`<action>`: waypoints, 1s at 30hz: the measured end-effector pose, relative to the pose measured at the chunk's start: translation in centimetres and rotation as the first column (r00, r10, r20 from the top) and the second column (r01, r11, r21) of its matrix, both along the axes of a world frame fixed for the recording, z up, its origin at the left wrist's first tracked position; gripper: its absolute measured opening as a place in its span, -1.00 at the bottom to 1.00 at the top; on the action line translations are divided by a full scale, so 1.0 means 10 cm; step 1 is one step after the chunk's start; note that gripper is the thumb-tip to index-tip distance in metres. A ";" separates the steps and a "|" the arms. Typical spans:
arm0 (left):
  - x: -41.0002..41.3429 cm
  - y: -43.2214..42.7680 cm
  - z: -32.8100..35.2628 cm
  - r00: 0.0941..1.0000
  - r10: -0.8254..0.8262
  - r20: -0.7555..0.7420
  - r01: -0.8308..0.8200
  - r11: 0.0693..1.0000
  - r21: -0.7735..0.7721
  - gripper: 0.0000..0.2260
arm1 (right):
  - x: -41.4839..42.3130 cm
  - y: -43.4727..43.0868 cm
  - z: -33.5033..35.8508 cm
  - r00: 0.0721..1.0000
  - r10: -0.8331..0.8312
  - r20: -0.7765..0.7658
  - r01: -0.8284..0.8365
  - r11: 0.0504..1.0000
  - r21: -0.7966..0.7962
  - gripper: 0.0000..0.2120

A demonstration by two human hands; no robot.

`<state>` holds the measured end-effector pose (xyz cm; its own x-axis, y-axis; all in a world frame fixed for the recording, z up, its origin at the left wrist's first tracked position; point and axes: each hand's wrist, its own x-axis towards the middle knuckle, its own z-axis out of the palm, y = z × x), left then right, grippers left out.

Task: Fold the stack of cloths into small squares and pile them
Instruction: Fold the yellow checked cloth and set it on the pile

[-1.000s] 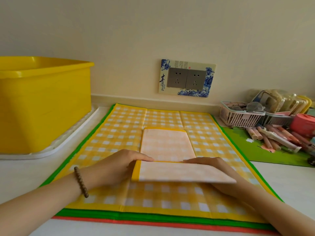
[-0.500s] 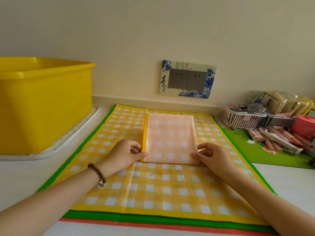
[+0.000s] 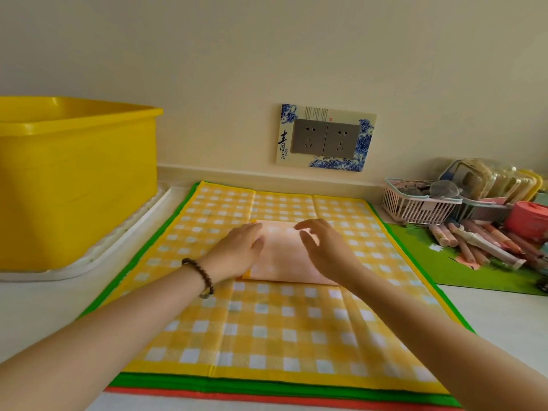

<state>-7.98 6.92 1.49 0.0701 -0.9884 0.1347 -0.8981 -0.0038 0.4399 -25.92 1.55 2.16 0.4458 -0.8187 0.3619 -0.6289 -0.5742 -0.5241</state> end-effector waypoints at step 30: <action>0.01 -0.36 -0.27 0.960 -0.005 0.279 -0.009 0.999 0.049 -0.54 | -0.09 -0.41 -0.29 0.840 0.000 -0.543 0.096 0.984 0.148 -0.47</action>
